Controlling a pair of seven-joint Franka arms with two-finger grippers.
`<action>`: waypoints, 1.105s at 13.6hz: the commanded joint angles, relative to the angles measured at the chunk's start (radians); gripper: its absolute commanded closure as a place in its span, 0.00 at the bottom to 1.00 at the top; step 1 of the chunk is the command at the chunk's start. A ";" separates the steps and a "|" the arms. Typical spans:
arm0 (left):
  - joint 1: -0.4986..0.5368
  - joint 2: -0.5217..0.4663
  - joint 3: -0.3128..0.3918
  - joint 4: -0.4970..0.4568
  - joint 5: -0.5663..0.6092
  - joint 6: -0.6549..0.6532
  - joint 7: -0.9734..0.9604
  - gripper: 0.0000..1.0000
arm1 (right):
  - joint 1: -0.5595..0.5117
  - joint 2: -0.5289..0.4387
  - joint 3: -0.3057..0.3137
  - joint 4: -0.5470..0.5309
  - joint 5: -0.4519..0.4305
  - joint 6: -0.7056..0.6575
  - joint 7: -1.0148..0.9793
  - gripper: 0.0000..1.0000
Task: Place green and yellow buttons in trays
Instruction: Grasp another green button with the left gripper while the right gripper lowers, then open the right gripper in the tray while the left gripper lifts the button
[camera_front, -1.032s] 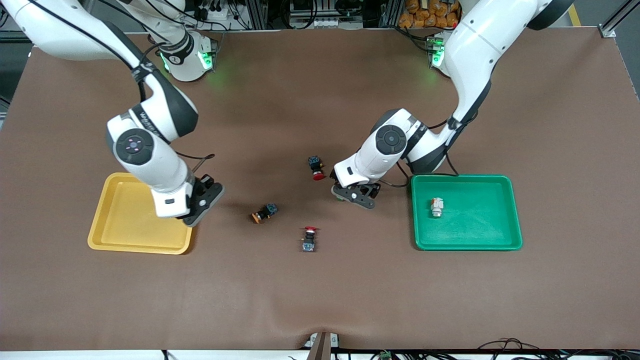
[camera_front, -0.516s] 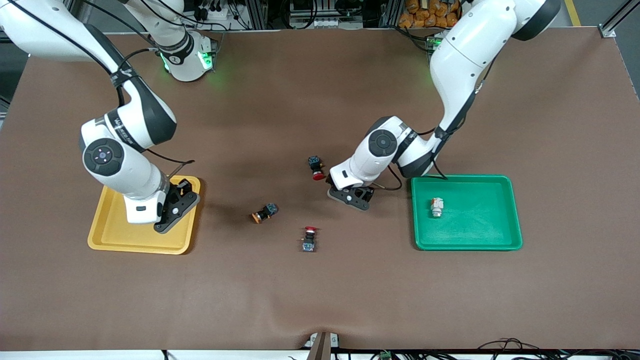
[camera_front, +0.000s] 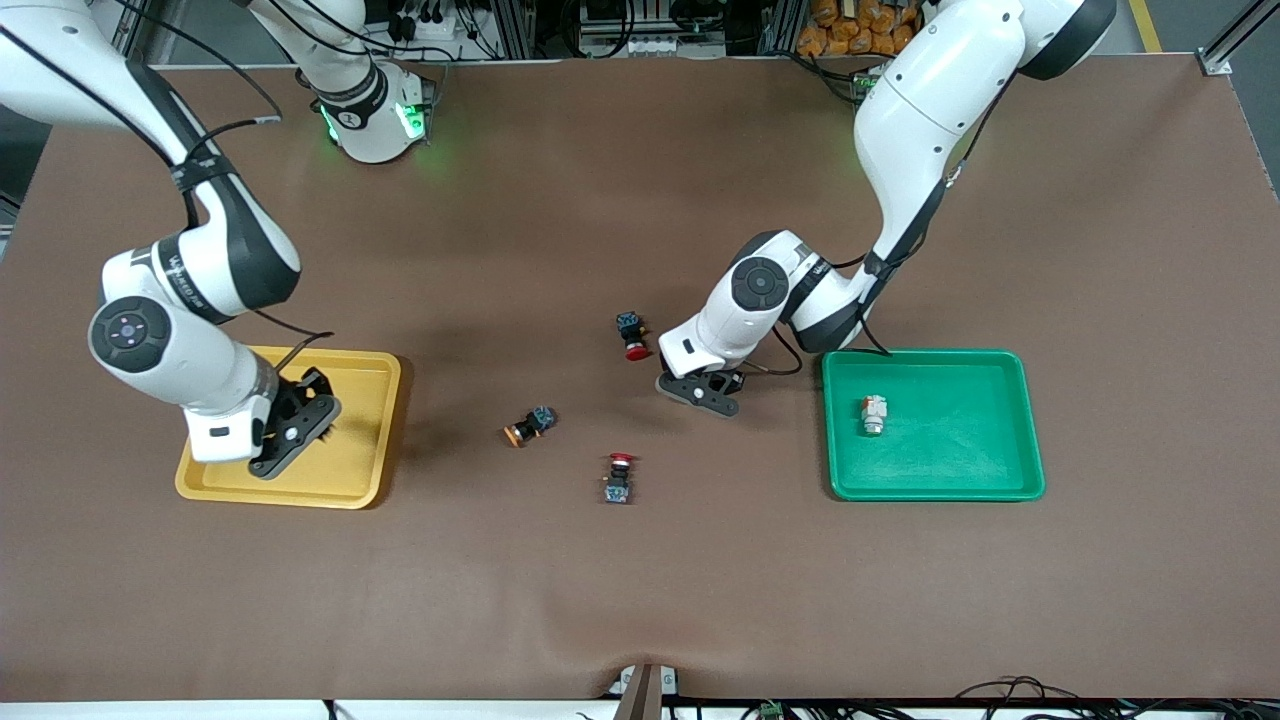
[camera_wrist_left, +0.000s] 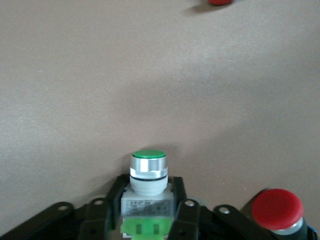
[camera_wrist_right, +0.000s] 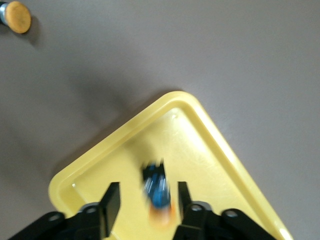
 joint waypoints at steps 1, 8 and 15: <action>0.006 -0.028 0.000 -0.010 0.025 0.001 -0.051 1.00 | 0.053 0.038 -0.001 0.026 -0.005 0.011 0.079 0.00; 0.113 -0.196 -0.010 -0.016 0.011 -0.340 -0.056 1.00 | 0.425 0.122 -0.142 0.148 -0.013 0.014 0.737 0.00; 0.306 -0.315 -0.011 -0.106 0.008 -0.445 -0.062 1.00 | 0.786 0.182 -0.402 0.251 -0.010 0.011 1.412 0.00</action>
